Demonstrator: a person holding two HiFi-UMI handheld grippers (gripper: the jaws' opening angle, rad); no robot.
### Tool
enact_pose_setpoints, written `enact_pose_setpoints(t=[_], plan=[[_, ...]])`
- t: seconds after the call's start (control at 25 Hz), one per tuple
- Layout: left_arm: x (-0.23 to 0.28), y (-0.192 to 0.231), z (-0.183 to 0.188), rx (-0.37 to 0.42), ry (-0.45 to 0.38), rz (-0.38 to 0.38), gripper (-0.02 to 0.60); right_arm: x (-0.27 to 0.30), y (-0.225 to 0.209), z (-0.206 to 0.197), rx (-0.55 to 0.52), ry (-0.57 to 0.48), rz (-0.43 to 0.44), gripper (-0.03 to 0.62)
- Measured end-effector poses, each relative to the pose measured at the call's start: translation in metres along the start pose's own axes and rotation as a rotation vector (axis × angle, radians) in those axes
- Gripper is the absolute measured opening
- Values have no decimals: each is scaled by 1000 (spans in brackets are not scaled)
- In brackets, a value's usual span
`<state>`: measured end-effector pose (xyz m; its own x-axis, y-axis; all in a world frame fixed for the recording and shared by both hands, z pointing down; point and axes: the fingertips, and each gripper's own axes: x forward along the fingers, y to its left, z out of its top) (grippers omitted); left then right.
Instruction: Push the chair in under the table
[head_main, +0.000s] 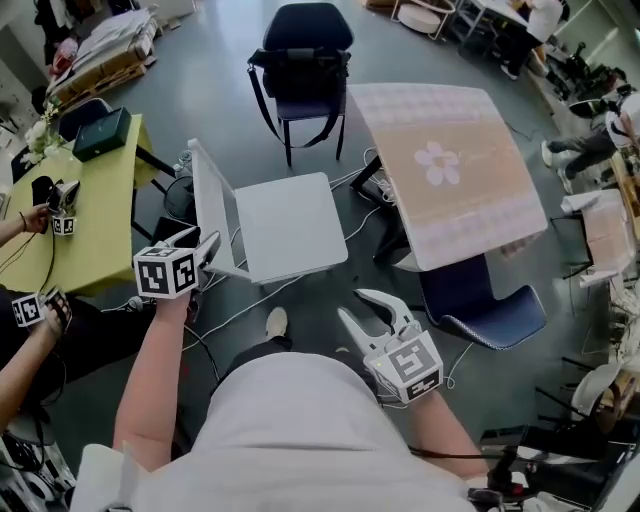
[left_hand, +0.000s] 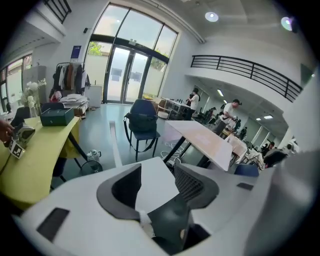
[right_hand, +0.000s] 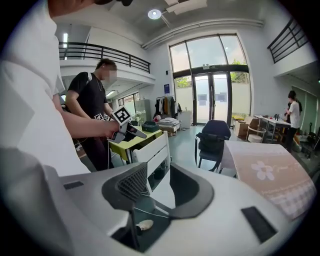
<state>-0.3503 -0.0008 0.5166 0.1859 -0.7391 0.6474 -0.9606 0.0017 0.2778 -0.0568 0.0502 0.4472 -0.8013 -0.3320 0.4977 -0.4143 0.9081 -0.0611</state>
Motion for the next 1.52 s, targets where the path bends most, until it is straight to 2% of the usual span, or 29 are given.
enact_pose_setpoints(t=[0.16, 0.28, 0.4, 0.6, 0.72, 0.76, 1.08, 1.28, 1.52], plan=[[46, 64, 7, -28, 111, 69, 247, 23, 0, 11, 45, 18, -83, 140], [76, 97, -3, -100, 186, 89, 262, 31, 0, 11, 99, 33, -134, 140], [98, 110, -16, -176, 240, 71, 262, 34, -6, 7, 135, 56, -148, 140], [126, 123, -38, -207, 324, 109, 261, 25, -24, 2, 156, 72, -175, 140], [137, 123, -48, -283, 359, 98, 245, 15, -38, -4, 181, 75, -201, 140], [139, 123, -49, -307, 366, 97, 193, 11, -42, -7, 198, 74, -208, 140], [139, 131, -52, -408, 352, 222, 107, -10, -67, -29, 261, 69, -233, 140], [138, 131, -51, -456, 327, 286, 95, -19, -83, -38, 290, 74, -231, 140], [137, 124, -54, -481, 311, 311, 95, -22, -100, -43, 294, 76, -218, 140]])
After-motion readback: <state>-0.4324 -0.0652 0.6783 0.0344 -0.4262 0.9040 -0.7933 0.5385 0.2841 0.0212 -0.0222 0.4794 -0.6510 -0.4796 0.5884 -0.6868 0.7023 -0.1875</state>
